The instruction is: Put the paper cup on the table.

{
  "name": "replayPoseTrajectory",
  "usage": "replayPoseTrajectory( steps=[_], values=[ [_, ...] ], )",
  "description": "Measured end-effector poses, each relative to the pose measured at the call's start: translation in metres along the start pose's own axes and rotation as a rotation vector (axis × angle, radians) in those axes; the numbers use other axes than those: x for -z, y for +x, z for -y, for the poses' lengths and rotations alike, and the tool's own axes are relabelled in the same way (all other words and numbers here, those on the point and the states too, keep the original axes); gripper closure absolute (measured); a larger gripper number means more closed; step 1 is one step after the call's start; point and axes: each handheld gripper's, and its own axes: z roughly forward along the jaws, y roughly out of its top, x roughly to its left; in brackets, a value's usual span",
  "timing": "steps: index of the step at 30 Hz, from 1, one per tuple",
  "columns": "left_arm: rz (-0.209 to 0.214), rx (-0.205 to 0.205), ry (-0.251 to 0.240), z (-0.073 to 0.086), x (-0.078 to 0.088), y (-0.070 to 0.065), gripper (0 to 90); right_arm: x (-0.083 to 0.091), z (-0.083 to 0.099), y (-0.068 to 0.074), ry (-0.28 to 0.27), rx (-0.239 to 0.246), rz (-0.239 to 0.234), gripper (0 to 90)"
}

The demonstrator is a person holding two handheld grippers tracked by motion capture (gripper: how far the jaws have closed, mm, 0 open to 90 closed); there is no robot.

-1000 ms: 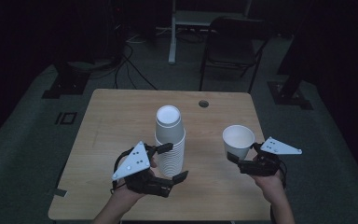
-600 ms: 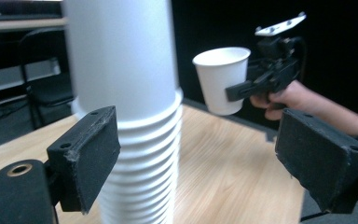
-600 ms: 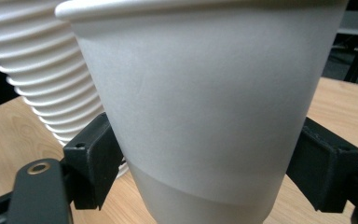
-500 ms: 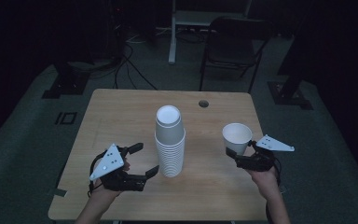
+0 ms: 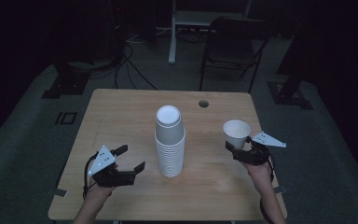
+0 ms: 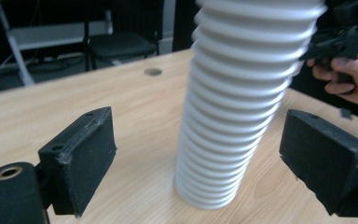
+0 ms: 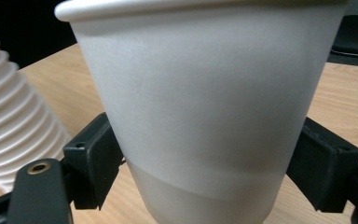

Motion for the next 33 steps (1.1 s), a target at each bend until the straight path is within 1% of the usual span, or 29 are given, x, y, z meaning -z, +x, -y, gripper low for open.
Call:
replayPoseTrajectory(
  steps=[2, 3, 4, 5, 6, 8, 9, 11, 12, 14, 16, 17, 18, 20, 21, 22, 23, 24, 25, 27, 30, 32, 33],
  values=[
    [-0.019, 0.005, 0.017, 0.008, -0.003, 0.005, 9.8, -0.005, 0.002, -0.003, 0.007, -0.011, 0.003, 18.3],
    [-0.034, -0.004, 0.029, 0.012, -0.004, 0.007, 9.6, -0.007, 0.003, -0.004, 0.005, -0.011, 0.010, 18.3],
    [-0.046, -0.002, 0.049, 0.015, -0.006, 0.011, 9.6, -0.010, 0.003, -0.005, 0.011, -0.016, 0.006, 18.3],
    [-0.046, -0.002, 0.049, 0.015, -0.006, 0.011, 9.6, -0.010, 0.003, -0.005, 0.011, -0.016, 0.006, 18.3],
    [-0.061, 0.017, 0.068, 0.024, -0.009, 0.018, 9.6, -0.012, 0.004, -0.006, 0.011, -0.017, 0.011, 18.3],
    [-0.088, 0.024, 0.087, 0.032, -0.011, 0.024, 8.9, -0.020, 0.007, -0.007, 0.013, -0.019, 0.021, 18.3],
    [-0.098, 0.040, 0.099, 0.036, -0.012, 0.027, 8.3, -0.022, 0.007, -0.008, 0.017, -0.022, 0.020, 18.3],
    [-0.113, 0.058, 0.121, 0.044, -0.014, 0.033, 5.9, -0.026, 0.010, -0.008, 0.016, -0.022, 0.029, 18.3],
    [-0.128, 0.059, 0.135, 0.047, -0.015, 0.036, 3.2, -0.029, 0.011, -0.008, 0.018, -0.026, 0.031, 18.3],
    [-0.162, 0.061, 0.154, 0.054, -0.016, 0.041, 2.9, -0.033, 0.013, -0.009, 0.022, -0.026, 0.041, 18.3],
    [-0.193, 0.063, 0.185, 0.061, -0.018, 0.047, 2.4, -0.037, 0.016, -0.009, 0.028, -0.018, 0.050, 18.3],
    [-0.193, 0.063, 0.185, 0.061, -0.018, 0.047, 2.4, -0.037, 0.016, -0.009, 0.028, -0.018, 0.050, 18.3],
    [-0.211, 0.073, 0.208, 0.066, -0.017, 0.052, 2.4, -0.039, 0.017, -0.009, 0.034, -0.015, 0.055, 18.3],
    [-0.233, 0.091, 0.211, 0.071, -0.016, 0.056, 1.6, -0.045, 0.021, -0.011, 0.041, -0.008, 0.076, 18.3],
    [-0.247, 0.096, 0.215, 0.072, -0.015, 0.059, 1.4, -0.047, 0.022, -0.011, 0.040, -0.013, 0.083, 18.3],
    [-0.270, 0.100, 0.223, 0.074, -0.015, 0.060, 0.6, -0.049, 0.023, -0.013, 0.040, -0.018, 0.093, 18.3],
    [-0.278, 0.107, 0.228, 0.076, -0.014, 0.062, 0.6, -0.050, 0.023, -0.014, 0.034, -0.024, 0.104, 18.3],
    [-0.283, 0.127, 0.232, 0.078, -0.013, 0.064, 0.5, -0.052, 0.023, -0.016, 0.031, -0.030, 0.110, 18.2],
    [-0.298, 0.142, 0.240, 0.079, -0.013, 0.066, 0.5, -0.054, 0.023, -0.018, 0.030, -0.039, 0.116, 18.3],
    [-0.314, 0.160, 0.250, 0.083, -0.011, 0.070, 0.6, -0.058, 0.024, -0.021, 0.027, -0.046, 0.128, 18.2],
    [-0.334, 0.164, 0.265, 0.088, -0.009, 0.073, 0.6, -0.065, 0.025, -0.023, 0.038, -0.037, 0.136, 18.2],
    [-0.335, 0.172, 0.262, 0.089, -0.008, 0.074, 0.6, -0.070, 0.025, -0.023, 0.046, -0.027, 0.150, 18.2],
    [-0.338, 0.168, 0.266, 0.090, -0.008, 0.075, 0.6, -0.073, 0.026, -0.023, 0.048, -0.025, 0.152, 18.2]
  ],
)
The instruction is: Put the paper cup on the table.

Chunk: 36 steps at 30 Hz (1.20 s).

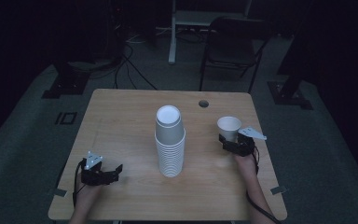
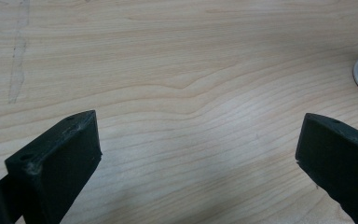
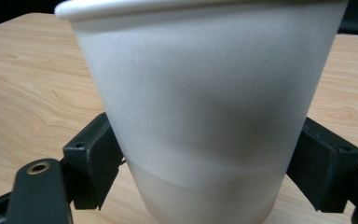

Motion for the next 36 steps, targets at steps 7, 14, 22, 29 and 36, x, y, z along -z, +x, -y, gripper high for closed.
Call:
replayPoseTrajectory(
  steps=[7, 14, 22, 29, 36],
  values=[
    [0.002, 0.017, -0.006, 0.001, 0.000, 0.001, 0.6, -0.016, 0.009, 0.002, 0.025, -0.007, 0.023, 18.1],
    [0.008, 0.016, -0.011, 0.001, 0.001, 0.000, 0.6, -0.023, 0.009, 0.005, 0.070, 0.015, 0.025, 18.0],
    [0.003, 0.006, -0.002, 0.002, 0.000, 0.001, 0.6, -0.020, 0.011, 0.001, 0.059, -0.018, -0.019, 10.9],
    [0.004, 0.005, -0.003, 0.002, 0.000, 0.000, 0.6, -0.014, 0.015, 0.001, 0.042, 0.004, -0.023, 9.7],
    [0.005, 0.005, -0.001, 0.003, 0.000, 0.000, 0.6, -0.001, 0.020, 0.000, 0.054, 0.018, -0.035, 9.6]
  ],
)
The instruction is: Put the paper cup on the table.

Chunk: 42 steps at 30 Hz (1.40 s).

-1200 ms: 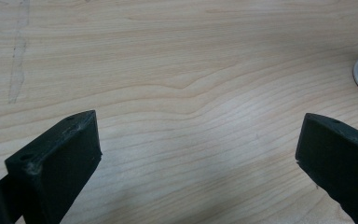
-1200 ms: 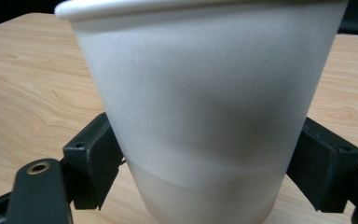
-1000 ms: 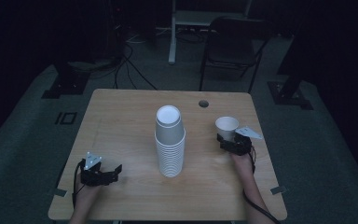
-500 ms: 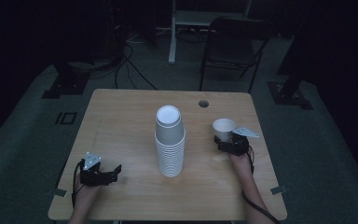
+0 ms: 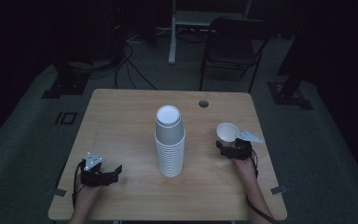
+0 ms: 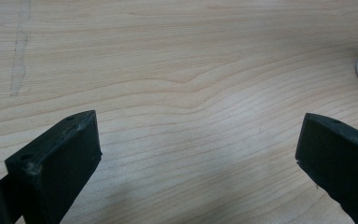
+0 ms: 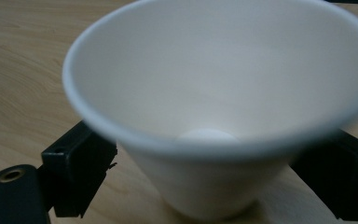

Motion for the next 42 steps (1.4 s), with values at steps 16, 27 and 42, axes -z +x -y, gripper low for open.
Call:
replayPoseTrajectory(
  steps=[16, 27, 42],
  values=[
    [-0.002, -0.001, -0.006, 0.001, 0.002, -0.001, 0.6, 0.044, 0.025, -0.004, 0.026, -0.026, -0.024, 9.6],
    [-0.008, 0.005, -0.003, 0.003, 0.003, 0.000, 0.6, 0.073, 0.045, 0.005, 0.063, -0.014, 0.013, 9.6],
    [-0.012, 0.009, 0.005, 0.004, 0.002, 0.001, 0.6, 0.115, 0.068, 0.002, 0.080, -0.032, 0.130, 9.6]
  ],
)
